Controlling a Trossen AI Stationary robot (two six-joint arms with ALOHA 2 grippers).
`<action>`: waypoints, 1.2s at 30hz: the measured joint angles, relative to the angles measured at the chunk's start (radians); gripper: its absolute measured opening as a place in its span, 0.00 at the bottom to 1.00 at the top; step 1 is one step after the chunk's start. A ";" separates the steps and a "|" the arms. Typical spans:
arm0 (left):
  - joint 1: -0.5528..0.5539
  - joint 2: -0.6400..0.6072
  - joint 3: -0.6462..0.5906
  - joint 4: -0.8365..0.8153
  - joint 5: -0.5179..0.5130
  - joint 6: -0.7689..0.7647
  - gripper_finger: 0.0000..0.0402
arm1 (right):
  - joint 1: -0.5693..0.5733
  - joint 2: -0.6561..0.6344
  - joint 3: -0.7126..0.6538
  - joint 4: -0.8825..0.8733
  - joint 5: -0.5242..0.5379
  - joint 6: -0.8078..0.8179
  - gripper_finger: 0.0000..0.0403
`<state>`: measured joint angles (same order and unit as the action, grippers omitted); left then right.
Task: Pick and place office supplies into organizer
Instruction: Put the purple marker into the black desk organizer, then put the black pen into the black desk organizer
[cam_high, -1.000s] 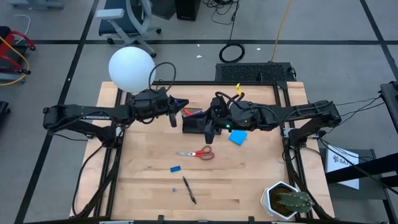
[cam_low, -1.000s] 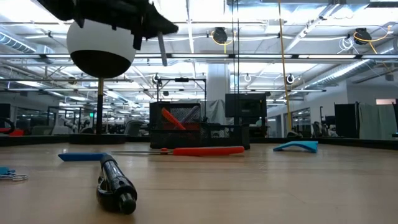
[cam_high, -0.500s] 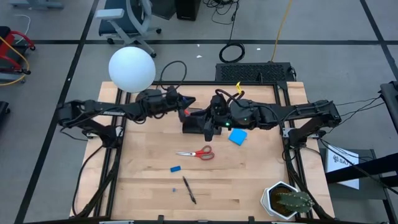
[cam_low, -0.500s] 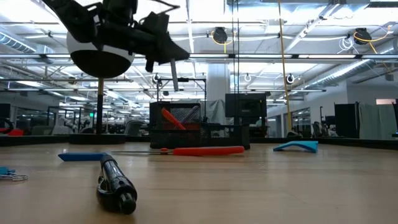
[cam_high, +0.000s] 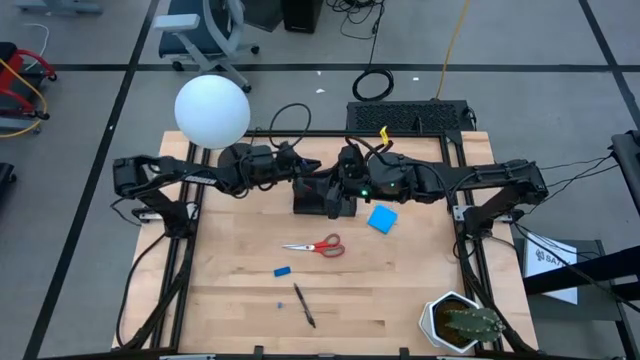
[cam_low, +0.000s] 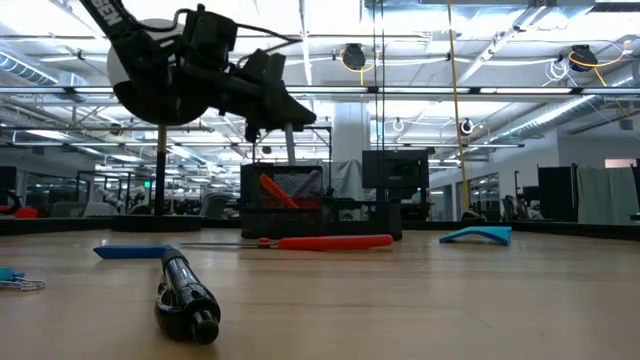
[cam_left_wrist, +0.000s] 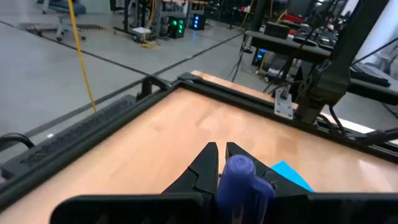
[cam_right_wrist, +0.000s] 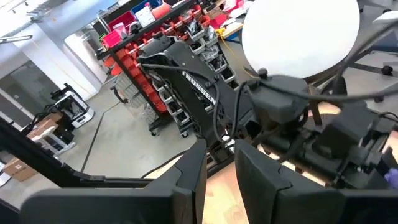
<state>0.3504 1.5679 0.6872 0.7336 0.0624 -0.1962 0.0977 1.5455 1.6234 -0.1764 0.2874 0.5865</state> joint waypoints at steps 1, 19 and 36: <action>0.000 0.013 0.000 0.008 0.006 -0.007 0.06 | -0.004 0.000 0.000 0.000 0.000 0.000 0.18; -0.012 0.118 0.000 0.043 0.038 -0.107 0.10 | -0.019 0.000 0.000 -0.001 -0.003 -0.024 0.18; -0.021 0.047 0.000 0.079 0.078 -0.254 0.36 | -0.027 0.000 0.000 -0.001 -0.003 -0.027 0.18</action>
<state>0.3298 1.6152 0.6876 0.8122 0.1407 -0.4501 0.0708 1.5455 1.6234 -0.1775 0.2840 0.5594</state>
